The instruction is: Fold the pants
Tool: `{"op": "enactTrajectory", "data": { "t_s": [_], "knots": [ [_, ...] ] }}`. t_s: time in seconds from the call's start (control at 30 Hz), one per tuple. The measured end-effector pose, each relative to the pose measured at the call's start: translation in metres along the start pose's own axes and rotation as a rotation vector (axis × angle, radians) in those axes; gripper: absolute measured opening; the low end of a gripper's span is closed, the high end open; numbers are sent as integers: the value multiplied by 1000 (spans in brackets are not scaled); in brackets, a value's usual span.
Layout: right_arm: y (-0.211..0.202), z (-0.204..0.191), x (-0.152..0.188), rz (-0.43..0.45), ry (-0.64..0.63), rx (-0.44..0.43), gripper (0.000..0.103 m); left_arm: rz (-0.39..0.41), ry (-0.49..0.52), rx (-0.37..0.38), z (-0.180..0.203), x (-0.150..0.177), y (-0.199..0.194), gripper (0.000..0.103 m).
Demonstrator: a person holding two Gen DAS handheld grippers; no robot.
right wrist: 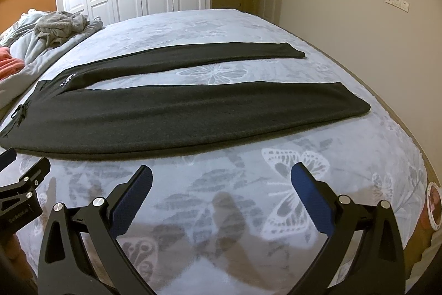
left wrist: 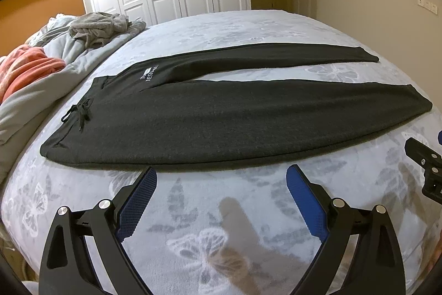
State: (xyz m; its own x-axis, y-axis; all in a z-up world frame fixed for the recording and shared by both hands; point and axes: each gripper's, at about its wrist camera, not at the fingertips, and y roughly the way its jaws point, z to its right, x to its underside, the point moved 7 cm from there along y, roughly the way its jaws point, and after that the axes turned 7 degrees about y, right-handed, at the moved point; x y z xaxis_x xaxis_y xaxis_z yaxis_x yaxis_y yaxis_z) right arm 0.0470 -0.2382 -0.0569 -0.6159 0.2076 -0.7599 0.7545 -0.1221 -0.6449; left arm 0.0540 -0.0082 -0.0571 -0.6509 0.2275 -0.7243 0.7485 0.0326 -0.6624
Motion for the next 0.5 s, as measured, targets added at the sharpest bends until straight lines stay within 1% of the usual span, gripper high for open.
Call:
{"op": "enactTrajectory", "data": {
  "t_s": [0.5],
  "knots": [
    [-1, -1, -1, 2, 0, -3, 98, -1, -3, -7, 1, 0, -1, 93]
  ]
}}
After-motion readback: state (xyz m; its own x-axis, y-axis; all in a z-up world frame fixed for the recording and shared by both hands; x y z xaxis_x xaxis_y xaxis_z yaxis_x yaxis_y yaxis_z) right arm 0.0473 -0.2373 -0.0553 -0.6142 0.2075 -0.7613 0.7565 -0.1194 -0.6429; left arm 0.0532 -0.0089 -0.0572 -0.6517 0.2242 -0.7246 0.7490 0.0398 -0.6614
